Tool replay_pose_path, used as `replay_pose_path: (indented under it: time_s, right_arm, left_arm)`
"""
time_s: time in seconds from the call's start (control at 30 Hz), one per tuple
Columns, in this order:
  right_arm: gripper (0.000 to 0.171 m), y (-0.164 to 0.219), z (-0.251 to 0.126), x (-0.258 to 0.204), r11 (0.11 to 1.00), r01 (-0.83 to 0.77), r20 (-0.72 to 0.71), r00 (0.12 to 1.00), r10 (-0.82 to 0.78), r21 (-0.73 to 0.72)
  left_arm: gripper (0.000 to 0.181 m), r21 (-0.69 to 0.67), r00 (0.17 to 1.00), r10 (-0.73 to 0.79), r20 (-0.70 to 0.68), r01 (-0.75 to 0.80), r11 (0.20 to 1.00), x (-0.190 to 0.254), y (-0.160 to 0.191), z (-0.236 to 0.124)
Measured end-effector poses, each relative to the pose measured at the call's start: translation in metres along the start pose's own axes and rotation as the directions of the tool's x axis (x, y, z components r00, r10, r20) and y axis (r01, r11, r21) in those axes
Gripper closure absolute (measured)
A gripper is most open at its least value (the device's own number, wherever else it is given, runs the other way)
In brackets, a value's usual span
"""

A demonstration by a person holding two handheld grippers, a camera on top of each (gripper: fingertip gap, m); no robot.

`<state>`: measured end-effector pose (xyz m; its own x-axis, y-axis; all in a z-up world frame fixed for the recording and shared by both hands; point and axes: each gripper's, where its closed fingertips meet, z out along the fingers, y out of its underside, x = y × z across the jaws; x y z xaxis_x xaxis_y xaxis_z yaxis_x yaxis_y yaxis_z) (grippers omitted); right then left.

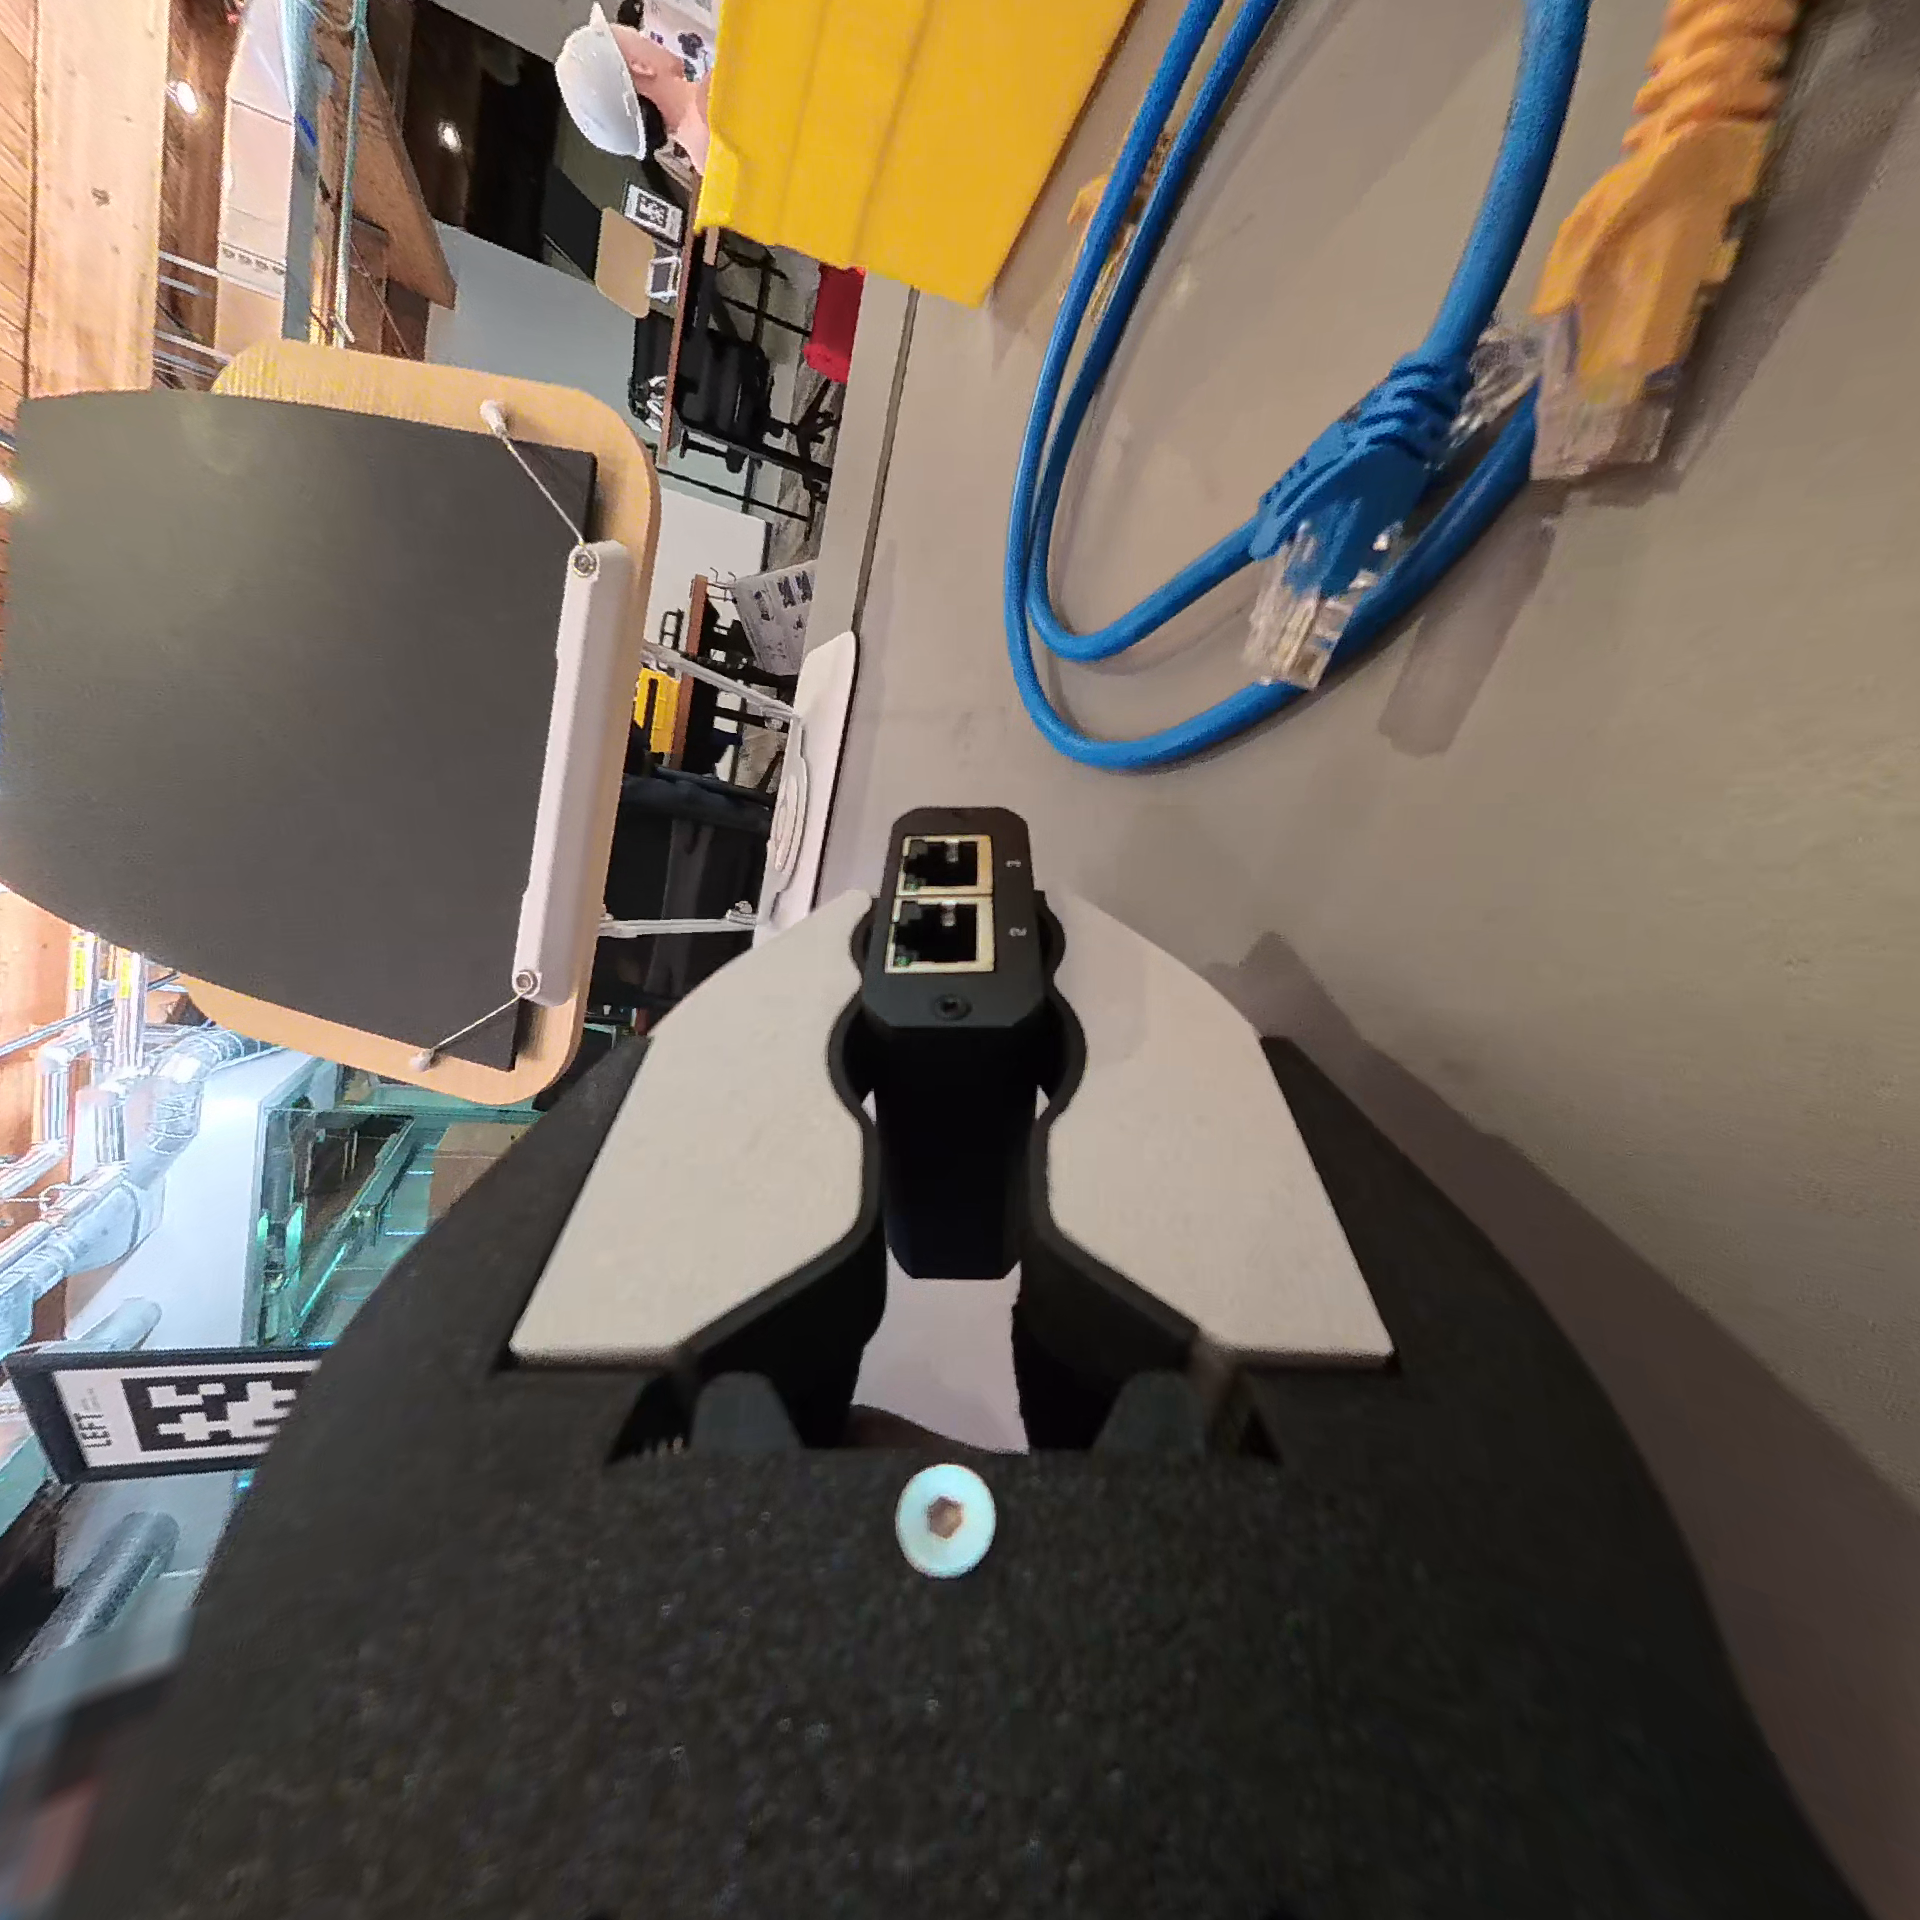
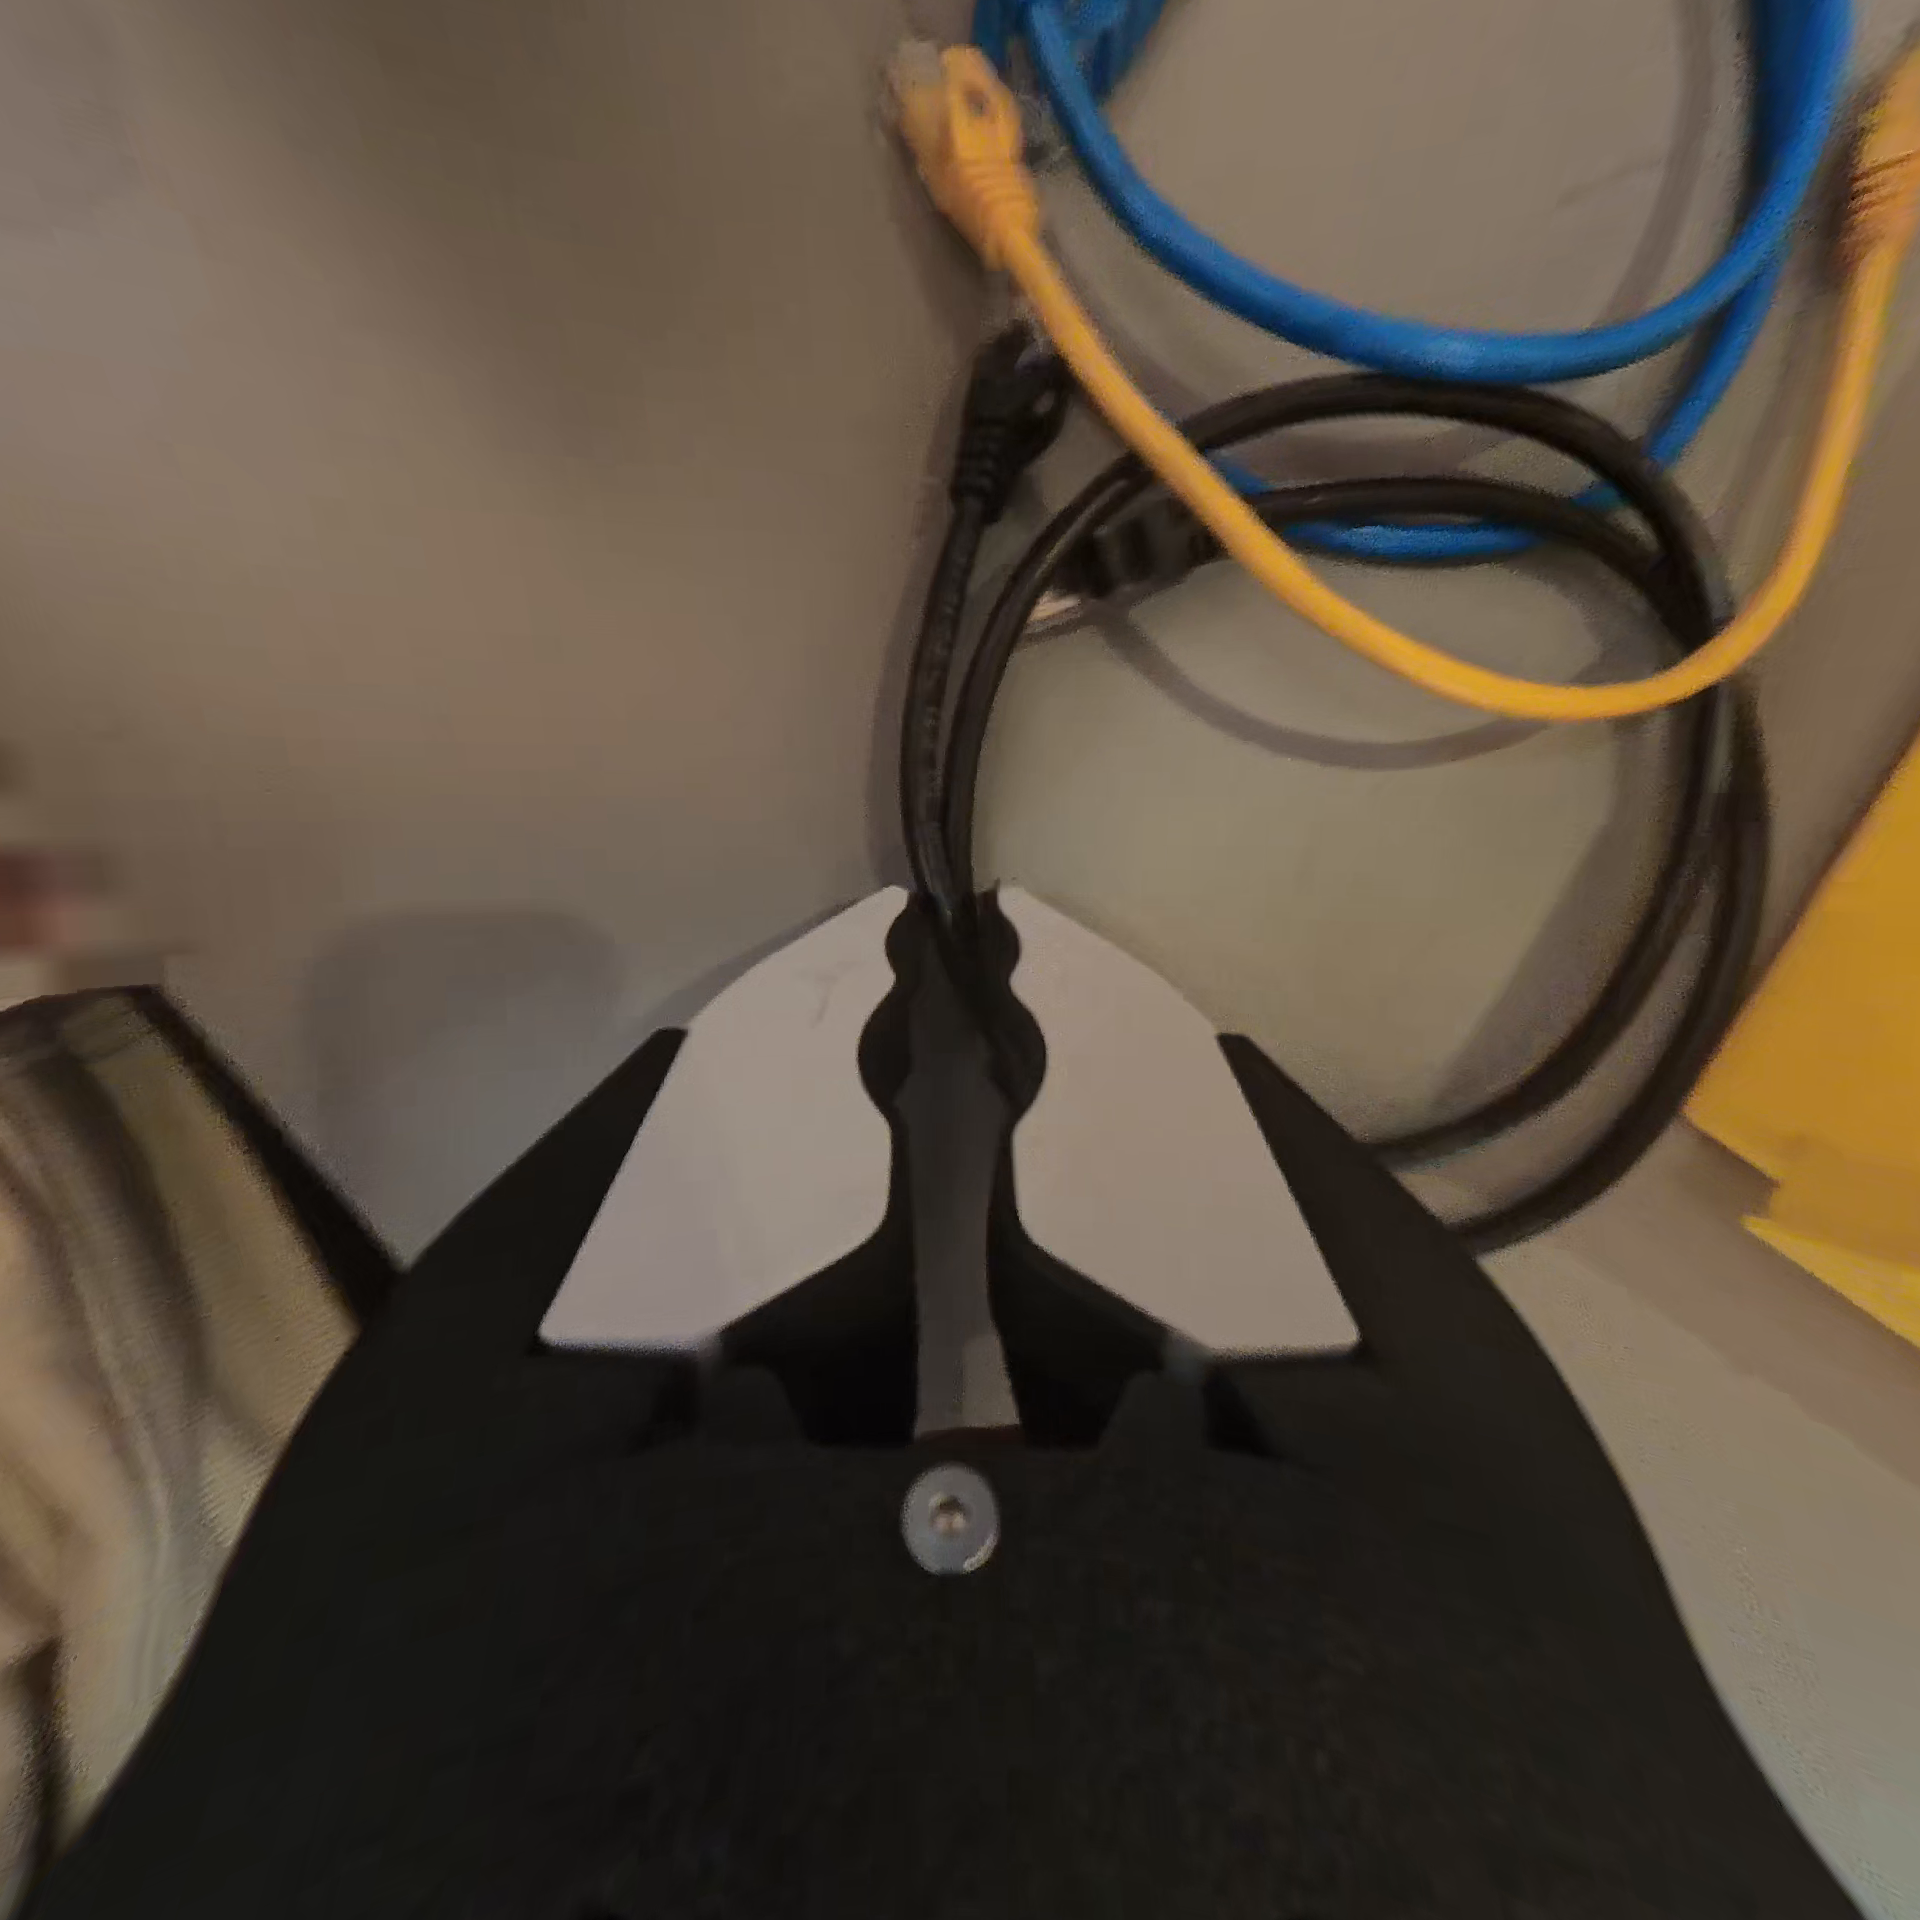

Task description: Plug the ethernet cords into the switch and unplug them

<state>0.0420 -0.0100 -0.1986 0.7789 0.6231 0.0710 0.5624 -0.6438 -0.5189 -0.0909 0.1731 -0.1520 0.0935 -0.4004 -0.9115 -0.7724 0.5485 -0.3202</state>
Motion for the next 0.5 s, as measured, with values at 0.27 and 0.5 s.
replay_pose_path:
  time_s: [0.27, 0.5]
  right_arm:
    - [0.166, -0.003, -0.070, -0.082, 0.991, 0.120, 0.389, 0.917, -0.090, -0.054]
    - [0.166, -0.019, -0.163, 0.004, 0.975, 0.193, -0.004, 0.981, -0.195, -0.107]
  left_arm:
    - [0.156, 0.001, 1.000, 0.003, -0.002, -0.003, 1.000, -0.001, 0.001, -0.002]
    - [0.156, 0.003, 1.000, 0.011, -0.010, -0.011, 1.000, 0.001, 0.000, -0.003]
